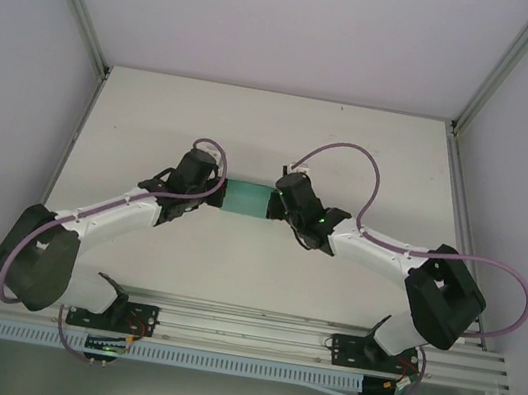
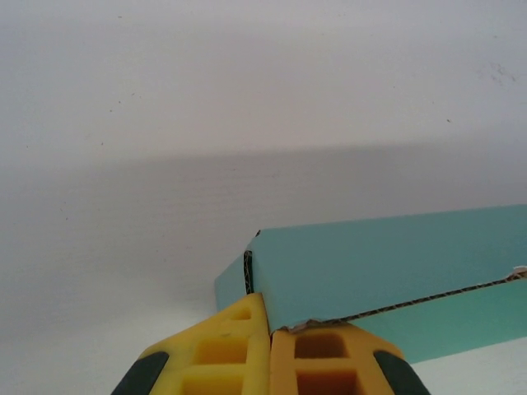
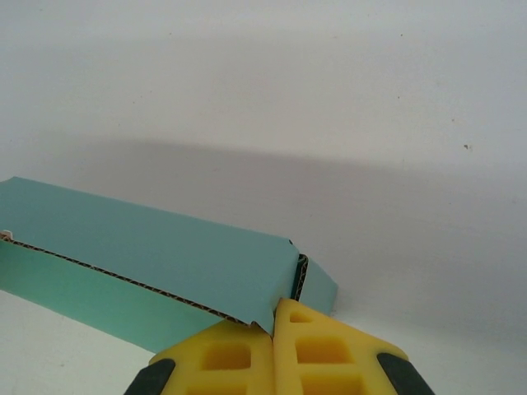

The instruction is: Assemble paper box

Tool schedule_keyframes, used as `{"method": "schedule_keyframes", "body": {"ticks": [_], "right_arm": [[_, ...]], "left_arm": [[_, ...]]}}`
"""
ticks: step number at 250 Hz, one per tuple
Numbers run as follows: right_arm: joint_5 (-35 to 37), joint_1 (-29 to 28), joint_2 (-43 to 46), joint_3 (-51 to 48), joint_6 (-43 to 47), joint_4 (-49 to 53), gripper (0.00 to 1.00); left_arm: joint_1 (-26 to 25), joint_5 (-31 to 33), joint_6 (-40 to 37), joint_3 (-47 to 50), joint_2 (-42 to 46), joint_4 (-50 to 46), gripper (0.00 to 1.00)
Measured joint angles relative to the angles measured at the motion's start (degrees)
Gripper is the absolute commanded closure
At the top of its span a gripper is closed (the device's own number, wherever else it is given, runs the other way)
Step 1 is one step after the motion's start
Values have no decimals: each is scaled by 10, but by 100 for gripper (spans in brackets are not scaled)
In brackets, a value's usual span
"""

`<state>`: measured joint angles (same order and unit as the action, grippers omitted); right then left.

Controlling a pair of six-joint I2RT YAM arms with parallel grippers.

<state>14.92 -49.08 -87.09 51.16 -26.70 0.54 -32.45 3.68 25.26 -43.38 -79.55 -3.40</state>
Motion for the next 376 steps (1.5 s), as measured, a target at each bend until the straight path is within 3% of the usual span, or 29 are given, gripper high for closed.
{"method": "schedule_keyframes", "body": {"ticks": [42, 84, 105, 171, 231, 329, 348, 376], "right_arm": [[2, 2, 0, -5, -6, -7, 93], [1, 5, 1, -1, 1, 16, 63], [-5, 15, 5, 7, 2, 40, 42], [-60, 35, 26, 53, 35, 74, 24], [-85, 60, 47, 60, 37, 57, 24], [-110, 105, -31, 63, -15, 50, 37], [-121, 106, -35, 53, -31, 38, 38], [-130, 107, -42, 34, -58, 0, 39]], "left_arm": [[-9, 20, 24, -11, -13, -3, 100], [-11, 26, 30, -17, -16, -9, 100], [-12, 27, 29, -17, -12, -14, 100], [-13, 33, 14, -55, -25, -61, 100], [-13, 35, -4, -73, -35, -83, 100], [-14, 34, -21, -81, -37, -95, 93], [-14, 30, -26, -83, -34, -105, 87], [-13, 26, -36, -88, -26, -140, 59]]}}
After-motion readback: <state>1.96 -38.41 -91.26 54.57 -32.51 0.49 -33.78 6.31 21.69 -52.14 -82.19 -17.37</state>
